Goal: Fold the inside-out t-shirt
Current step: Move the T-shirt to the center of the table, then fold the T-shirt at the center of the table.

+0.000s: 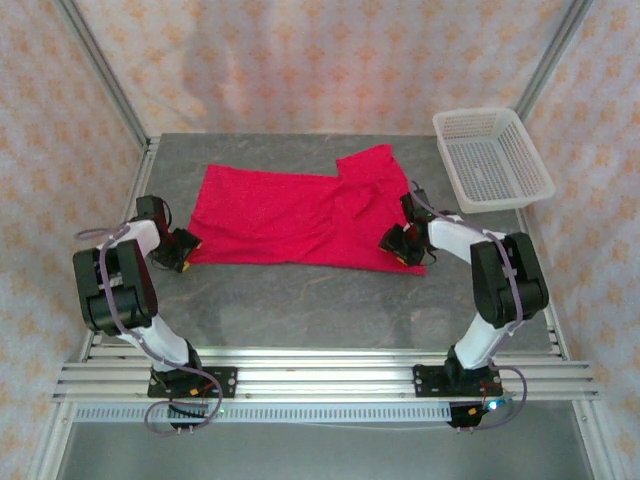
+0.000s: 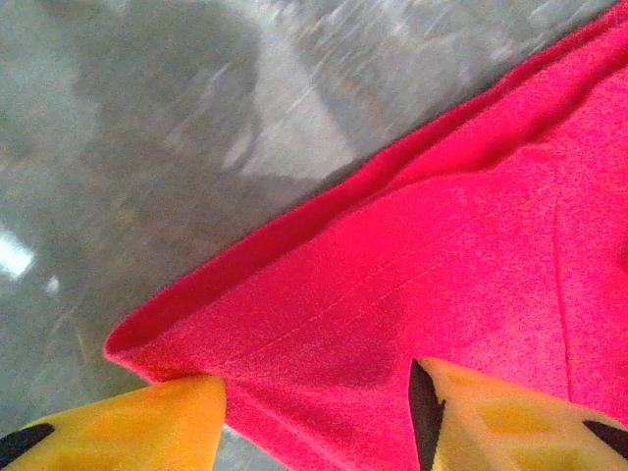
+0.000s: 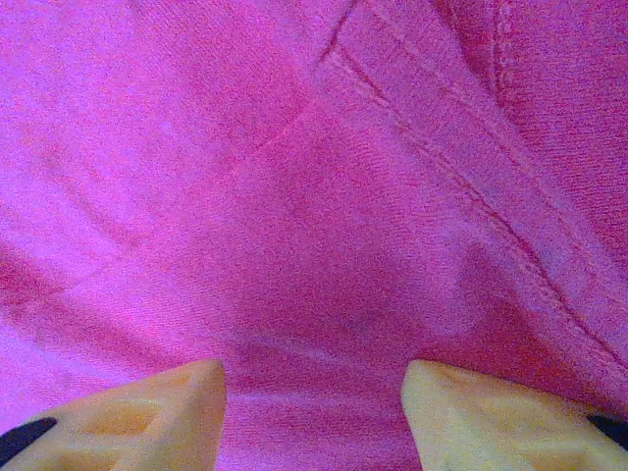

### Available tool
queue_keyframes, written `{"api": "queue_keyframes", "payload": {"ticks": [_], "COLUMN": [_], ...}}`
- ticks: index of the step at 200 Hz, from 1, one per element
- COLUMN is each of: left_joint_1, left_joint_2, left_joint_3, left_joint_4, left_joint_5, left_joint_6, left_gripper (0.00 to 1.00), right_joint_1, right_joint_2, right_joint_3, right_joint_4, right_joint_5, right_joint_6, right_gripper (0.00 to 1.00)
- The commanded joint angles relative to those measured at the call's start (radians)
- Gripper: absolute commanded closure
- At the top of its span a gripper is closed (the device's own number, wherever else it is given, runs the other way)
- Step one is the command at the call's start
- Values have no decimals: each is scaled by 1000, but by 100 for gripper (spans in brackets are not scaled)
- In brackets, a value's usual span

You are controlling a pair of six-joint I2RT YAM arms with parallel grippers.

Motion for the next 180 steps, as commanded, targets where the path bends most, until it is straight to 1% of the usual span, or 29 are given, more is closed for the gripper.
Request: {"api": "queue_keyframes", "payload": {"ticks": [1,25,46,62,71,80,101,115,137,141,154,180], "left_joint_1": [-5,-36,-115,-185,-209,-217,-217,-219,-224,-227,-231,-238], "left_joint_2": [-114,-235,-295,-273,-227,-157,51,183,376,410,501,682], "left_joint_3": [-59,-41,72,203,288,383,615,747,937,970,1078,1283], "left_joint_4": [-100,-177,-246,-270,-278,-296,-328,-321,-327,-329,-351,-395], "left_joint_5": [-78,-128,-185,-230,-237,-232,-218,-192,-170,-171,-182,-164], "left_joint_6": [0,13,36,64,82,90,108,115,122,149,168,187], "left_gripper": [46,44,42,40,39,39,40,41,40,40,39,38], "right_joint_1": [5,5,4,3,3,1,-4,-12,-28,-30,-33,-41], "right_joint_2": [-43,-138,-188,-182,-161,-127,4,129,349,386,514,766], "right_joint_3": [-95,-91,32,149,215,279,420,546,797,845,1020,1369], "right_joint_4": [-151,-212,-256,-235,-208,-171,-65,-54,-110,-126,-195,-338], "right_joint_5": [59,71,78,108,148,215,373,446,490,497,521,519], "right_joint_6": [-26,-35,-55,-64,-67,-68,-78,-84,-97,-101,-113,-151], "right_gripper": [46,46,46,45,45,43,41,41,41,41,40,39]}}
